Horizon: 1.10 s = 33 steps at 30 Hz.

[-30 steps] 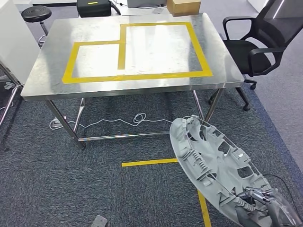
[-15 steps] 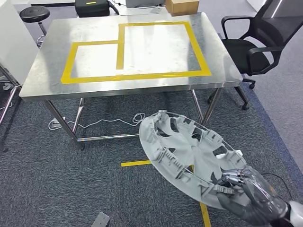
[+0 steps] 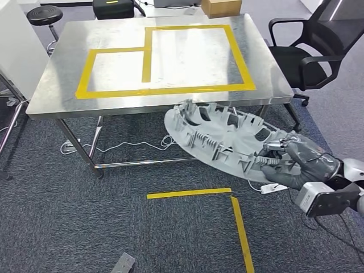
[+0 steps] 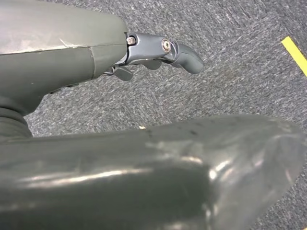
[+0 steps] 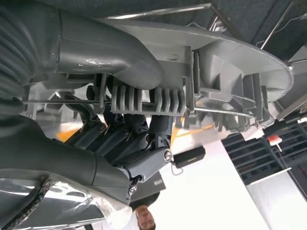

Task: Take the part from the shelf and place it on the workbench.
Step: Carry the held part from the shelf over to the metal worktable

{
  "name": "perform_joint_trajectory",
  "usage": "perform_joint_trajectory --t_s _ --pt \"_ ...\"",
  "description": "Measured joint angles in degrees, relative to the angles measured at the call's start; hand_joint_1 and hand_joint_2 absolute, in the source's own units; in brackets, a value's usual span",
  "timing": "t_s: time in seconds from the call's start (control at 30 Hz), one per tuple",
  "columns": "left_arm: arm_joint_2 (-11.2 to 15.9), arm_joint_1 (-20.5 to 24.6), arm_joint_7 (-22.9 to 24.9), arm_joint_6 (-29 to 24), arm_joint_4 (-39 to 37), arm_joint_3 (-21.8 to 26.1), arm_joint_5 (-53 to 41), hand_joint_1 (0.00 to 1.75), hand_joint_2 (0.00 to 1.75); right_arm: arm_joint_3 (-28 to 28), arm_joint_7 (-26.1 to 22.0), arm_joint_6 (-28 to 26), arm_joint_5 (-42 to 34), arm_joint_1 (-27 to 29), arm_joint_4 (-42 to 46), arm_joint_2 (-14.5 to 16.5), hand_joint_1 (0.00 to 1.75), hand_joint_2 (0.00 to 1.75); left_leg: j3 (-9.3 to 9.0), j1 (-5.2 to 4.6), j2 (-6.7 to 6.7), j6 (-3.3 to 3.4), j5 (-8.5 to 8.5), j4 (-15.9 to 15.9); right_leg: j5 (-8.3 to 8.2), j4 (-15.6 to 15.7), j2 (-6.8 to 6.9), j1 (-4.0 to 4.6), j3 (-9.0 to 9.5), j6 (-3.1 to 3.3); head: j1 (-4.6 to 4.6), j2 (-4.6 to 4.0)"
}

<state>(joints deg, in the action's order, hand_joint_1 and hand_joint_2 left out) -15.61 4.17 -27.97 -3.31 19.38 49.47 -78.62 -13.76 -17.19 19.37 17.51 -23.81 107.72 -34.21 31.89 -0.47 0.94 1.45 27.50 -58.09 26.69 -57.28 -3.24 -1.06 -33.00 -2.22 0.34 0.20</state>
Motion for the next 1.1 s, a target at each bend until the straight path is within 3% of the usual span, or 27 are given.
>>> perform_joint_trajectory --t_s 0.57,1.1 --pt "0.0 0.2 1.1 1.2 -0.4 -0.8 -0.1 0.00 0.00 -5.2 0.2 0.5 -3.1 -8.7 -5.2 -0.8 1.75 1.75 0.12 0.00 0.02 -0.01 -0.03 0.0 -0.02 0.0 0.02 0.00 -0.10 0.01 0.01 0.00" --pt "0.0 0.4 3.4 2.2 -1.0 -1.8 0.1 0.00 0.00 -9.6 -0.5 1.1 -3.0 -13.4 -9.1 -0.5 1.75 1.75 0.27 -0.08 0.14 0.01 -0.03 -0.1 -0.08 0.0 0.15 -0.11 -0.14 -0.05 -0.01 0.00"
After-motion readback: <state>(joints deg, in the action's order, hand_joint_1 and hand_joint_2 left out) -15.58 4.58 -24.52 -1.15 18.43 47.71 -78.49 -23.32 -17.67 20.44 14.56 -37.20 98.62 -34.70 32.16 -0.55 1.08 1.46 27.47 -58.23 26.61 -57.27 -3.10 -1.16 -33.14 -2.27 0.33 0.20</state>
